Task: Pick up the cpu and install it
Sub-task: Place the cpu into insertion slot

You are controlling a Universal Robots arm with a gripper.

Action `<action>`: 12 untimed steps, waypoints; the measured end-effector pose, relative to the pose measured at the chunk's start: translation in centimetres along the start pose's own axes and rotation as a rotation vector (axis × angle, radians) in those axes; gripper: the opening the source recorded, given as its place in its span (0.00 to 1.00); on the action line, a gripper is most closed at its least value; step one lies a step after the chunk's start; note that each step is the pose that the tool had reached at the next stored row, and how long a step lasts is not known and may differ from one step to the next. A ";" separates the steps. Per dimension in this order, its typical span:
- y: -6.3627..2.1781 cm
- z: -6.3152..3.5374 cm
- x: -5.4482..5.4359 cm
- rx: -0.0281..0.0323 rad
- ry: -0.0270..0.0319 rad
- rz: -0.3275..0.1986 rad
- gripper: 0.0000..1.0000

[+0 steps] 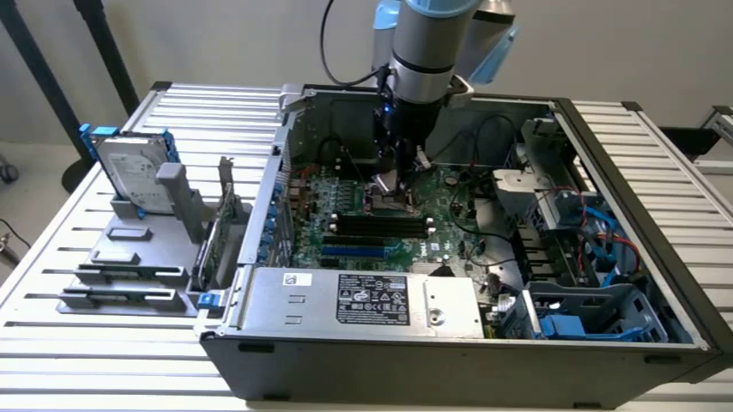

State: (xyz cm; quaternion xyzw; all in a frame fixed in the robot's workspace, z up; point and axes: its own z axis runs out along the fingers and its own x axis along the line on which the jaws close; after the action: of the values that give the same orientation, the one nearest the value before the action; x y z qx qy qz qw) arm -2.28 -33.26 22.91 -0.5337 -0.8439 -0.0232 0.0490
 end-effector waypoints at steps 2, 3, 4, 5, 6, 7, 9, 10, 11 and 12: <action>0.00 0.14 0.0 -0.0008 0.0018 0.034 0.54; 0.00 0.21 0.0 -0.0008 0.0029 0.051 0.54; 0.00 0.27 0.0 -0.0005 0.0040 0.067 0.54; 0.00 0.33 0.0 -0.0002 0.0052 0.083 0.54; 0.00 0.39 0.0 0.0001 0.0063 0.099 0.54; 0.00 0.46 -0.1 0.0003 0.0075 0.117 0.54; 0.01 0.59 -0.1 0.0008 0.0097 0.150 0.54; 0.01 0.65 -0.1 0.0010 0.0107 0.166 0.54; 0.01 0.71 -0.1 0.0009 0.0118 0.182 0.54; 0.00 0.76 -0.1 0.0007 0.0126 0.198 0.54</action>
State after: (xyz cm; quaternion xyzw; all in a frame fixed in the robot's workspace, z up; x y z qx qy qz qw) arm -2.28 -33.26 22.15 -0.6142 -0.7869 -0.0214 0.0566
